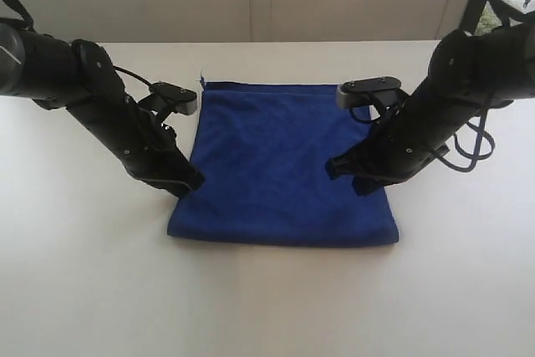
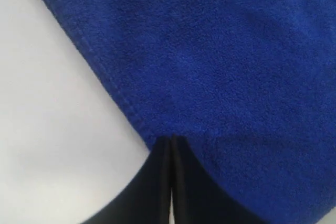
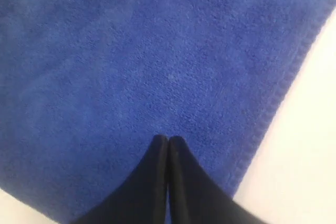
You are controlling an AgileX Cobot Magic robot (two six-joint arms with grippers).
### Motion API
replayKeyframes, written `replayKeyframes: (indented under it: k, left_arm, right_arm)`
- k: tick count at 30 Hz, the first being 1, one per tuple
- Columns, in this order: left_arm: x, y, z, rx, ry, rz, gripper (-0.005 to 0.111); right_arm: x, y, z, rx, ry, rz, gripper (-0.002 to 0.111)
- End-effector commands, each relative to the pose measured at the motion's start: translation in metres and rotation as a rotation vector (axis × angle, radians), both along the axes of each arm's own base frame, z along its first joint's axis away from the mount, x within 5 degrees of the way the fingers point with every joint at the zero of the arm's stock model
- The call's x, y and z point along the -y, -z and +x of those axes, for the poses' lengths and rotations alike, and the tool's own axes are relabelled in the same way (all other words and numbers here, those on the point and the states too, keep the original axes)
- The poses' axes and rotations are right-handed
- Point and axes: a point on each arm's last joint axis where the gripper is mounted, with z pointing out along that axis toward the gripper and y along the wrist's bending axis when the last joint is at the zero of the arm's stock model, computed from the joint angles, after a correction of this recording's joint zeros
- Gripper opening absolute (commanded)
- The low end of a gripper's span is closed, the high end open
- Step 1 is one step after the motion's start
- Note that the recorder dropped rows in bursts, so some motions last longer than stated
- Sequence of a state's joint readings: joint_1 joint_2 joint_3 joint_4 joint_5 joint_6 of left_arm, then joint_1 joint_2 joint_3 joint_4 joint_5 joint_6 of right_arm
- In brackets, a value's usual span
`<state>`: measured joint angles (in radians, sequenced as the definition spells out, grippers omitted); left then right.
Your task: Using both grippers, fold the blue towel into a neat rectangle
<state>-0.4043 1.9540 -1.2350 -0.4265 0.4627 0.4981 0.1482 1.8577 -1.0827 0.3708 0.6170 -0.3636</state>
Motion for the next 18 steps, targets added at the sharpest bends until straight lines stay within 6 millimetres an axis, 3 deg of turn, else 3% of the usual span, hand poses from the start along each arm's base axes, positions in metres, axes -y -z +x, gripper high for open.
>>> replayKeyframes:
  k: [1, 9, 18]
  left_arm:
    - [0.003, 0.014, -0.005, -0.051, 0.002, 0.003, 0.000]
    - [0.002, 0.031, -0.015, -0.172, 0.032, 0.028, 0.000]
    - [-0.007, 0.048, -0.038, -0.299, 0.041, 0.063, 0.000]
  right_arm:
    - [0.002, 0.010, -0.004, 0.005, 0.017, -0.013, 0.000]
    - [0.003, 0.026, -0.008, -0.039, 0.019, -0.024, 0.000]
    - [0.002, 0.028, -0.015, -0.111, -0.001, -0.017, 0.000]
